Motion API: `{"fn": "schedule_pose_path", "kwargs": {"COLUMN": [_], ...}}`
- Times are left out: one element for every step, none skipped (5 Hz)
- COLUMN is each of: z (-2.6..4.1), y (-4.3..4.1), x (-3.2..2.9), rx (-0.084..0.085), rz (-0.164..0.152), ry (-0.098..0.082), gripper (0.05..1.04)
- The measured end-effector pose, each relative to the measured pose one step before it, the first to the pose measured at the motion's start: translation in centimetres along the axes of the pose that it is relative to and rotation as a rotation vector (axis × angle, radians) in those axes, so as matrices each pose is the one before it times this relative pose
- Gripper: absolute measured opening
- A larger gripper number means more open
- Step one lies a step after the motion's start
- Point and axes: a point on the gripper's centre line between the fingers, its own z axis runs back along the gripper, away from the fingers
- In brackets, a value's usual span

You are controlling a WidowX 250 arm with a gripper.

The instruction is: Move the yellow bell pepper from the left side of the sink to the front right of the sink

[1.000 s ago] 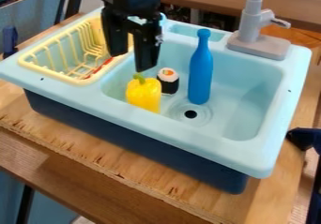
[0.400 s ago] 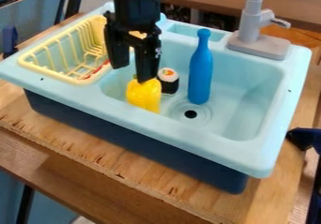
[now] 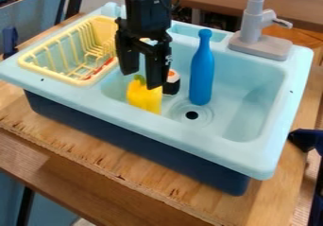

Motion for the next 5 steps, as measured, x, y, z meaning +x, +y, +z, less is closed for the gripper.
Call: {"fn": "schedule_pose_path", "kwargs": {"z": [-0.054,-0.534,0.075,-0.034,0.004], "y": [0.025,-0.074,0.077,-0.057,-0.717], "x": [-0.065,0.187,0.012,-0.142,0.101], "rx": [0.0064,0.0011,0.0047,-0.0064,-0.0081], "rz": [0.0103,-0.0084,0.0004,-0.0069,-0.039], "ry": [0.008,0.0177,0.0003,0.0072,0.0094], "gripper": [0.682,0.371,0.157,0.082,0.081]}}
